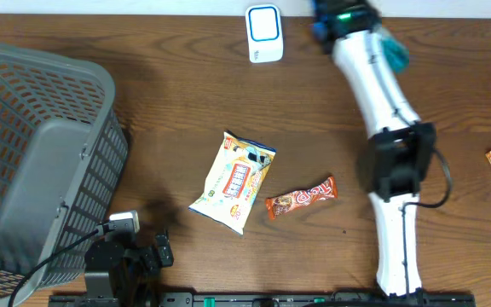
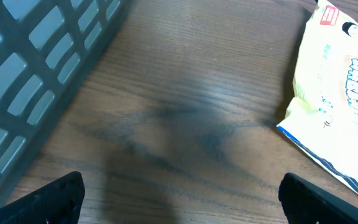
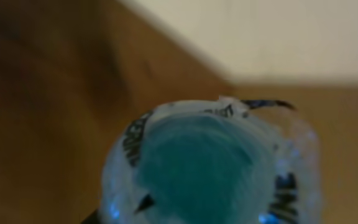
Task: Scan the item barcode
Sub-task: 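Carry the Listerine bottle to the table's right edge and release it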
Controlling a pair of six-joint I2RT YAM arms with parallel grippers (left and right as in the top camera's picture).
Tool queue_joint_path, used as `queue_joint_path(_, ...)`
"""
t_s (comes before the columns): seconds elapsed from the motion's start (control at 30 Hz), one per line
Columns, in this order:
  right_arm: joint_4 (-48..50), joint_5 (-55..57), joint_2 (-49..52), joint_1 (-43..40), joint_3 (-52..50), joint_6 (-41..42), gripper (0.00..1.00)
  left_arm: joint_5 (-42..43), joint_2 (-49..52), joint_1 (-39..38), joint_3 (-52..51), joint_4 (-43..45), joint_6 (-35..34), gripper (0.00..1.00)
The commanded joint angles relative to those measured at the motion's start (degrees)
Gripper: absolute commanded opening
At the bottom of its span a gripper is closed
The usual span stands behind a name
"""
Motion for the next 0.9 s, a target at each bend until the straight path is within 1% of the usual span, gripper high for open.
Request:
queue_joint_path(0.0,-3.5,-2.9,0.3,-8.8,-2.5,13.6,0.01,-0.3,-0.4,0.0,0.3,-0.8,-0.1,1.0)
queue_joint_path(0.13,-3.0,-3.6,0.3,-16.6,-8.8,14.0,0.01,-0.3,-0.4,0.0,0.4,-0.8,-0.1,1.0)
queue_joint_path(0.37,2.8,-3.9,0.3,-28.2,-19.5,14.0,0.01,-0.3,-0.4,0.0,0.4,-0.8,-0.1,1.0)
queue_joint_path(0.4,3.3,-4.5,0.3,-29.2,-20.3,14.1,0.02,-0.3,-0.4,0.0,0.4,-0.8,-0.1,1.0)
queue_joint_path(0.47,3.2,-6.8,0.3,-31.0,-20.8,14.4,0.09,-0.3,-0.4,0.0,0.3,-0.8,-0.1,1.0)
queue_joint_path(0.53,3.1,-8.2,0.2,-32.2,-20.8,16.5,0.19,-0.3,-0.4,0.0,0.3,-0.8,-0.1,1.0)
queue_joint_path(0.57,3.1,-8.5,0.0,-32.7,-20.7,17.6,0.3,-0.3,-0.4,0.0,0.3,-0.8,-0.1,1.0)
queue_joint_path(0.63,3.1,-11.1,-0.8,-33.0,-20.6,17.7,0.47,-0.3,-0.4,0.0,0.3,-0.8,-0.1,1.0)
queue_joint_path(0.7,3.1,-14.3,-2.0,-32.9,-20.5,17.6,0.69,-0.3,-0.4,0.0,0.4,-0.8,-0.1,1.0)
queue_joint_path(0.77,3.2,-17.3,-4.0,-32.6,-20.5,17.6,0.88,-0.3,-0.4,0.0,0.3,-0.8,-0.1,1.0)
queue_joint_path(0.8,3.2,-19.5,-5.3,-32.5,-20.5,17.6,0.93,-0.3,-0.4,0.0,0.3,-0.8,-0.1,1.0)
queue_joint_path(0.87,3.4,-23.2,-8.0,-32.4,-20.5,17.6,0.99,-0.3,-0.4,0.0,0.4,-0.8,-0.1,1.0)
